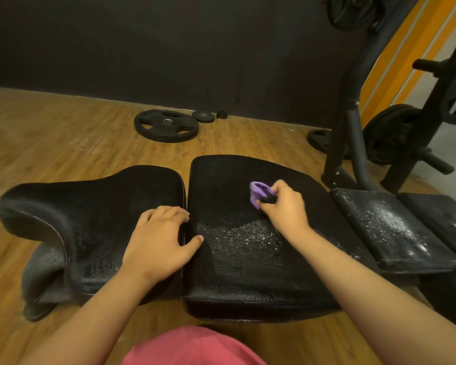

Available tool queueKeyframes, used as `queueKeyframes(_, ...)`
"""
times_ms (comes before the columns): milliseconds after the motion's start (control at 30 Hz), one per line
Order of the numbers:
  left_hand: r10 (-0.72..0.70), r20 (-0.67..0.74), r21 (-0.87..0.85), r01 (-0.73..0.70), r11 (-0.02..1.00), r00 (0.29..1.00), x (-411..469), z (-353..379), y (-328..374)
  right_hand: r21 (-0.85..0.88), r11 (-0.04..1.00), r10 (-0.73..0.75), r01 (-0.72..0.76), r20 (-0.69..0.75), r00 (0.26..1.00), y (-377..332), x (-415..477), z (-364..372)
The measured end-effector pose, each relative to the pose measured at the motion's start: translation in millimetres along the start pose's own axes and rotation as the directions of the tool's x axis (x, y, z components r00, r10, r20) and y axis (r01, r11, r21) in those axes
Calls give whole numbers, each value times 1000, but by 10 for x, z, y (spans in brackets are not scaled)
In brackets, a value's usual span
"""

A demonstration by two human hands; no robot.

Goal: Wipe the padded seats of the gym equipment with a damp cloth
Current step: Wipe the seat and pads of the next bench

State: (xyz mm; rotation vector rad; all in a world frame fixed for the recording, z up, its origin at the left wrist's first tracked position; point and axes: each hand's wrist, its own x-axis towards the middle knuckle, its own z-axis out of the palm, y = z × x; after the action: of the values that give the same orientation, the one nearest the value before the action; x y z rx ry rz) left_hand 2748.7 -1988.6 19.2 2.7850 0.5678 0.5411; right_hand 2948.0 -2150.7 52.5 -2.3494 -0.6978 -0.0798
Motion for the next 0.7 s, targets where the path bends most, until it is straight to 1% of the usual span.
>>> queueKeyframes(100,2,2,0,-2,1000,1000,-6,-2,7,26,996,-82,81,72,994,-273,-110,160)
queueKeyframes(200,11,15,16,-11,1000,1000,-8,-4,5,51,982,-186,180,149,971,-526,-258,315)
queueKeyframes(300,25,20,11,-25,1000,999,-16,-8,-16,59,975,-224,216,213,951,-586,-310,342)
queueKeyframes(367,38,19,9,-39,999,999,-30,-9,-27,54,978,-209,202,225,952,-534,-293,274)
queueKeyframes(533,38,21,13,-38,999,999,-26,-23,-30,20,992,-129,127,157,979,-182,-219,16)
queueKeyframes(700,34,28,24,-35,999,999,-20,1,-44,-111,993,52,-46,50,997,437,-103,-425)
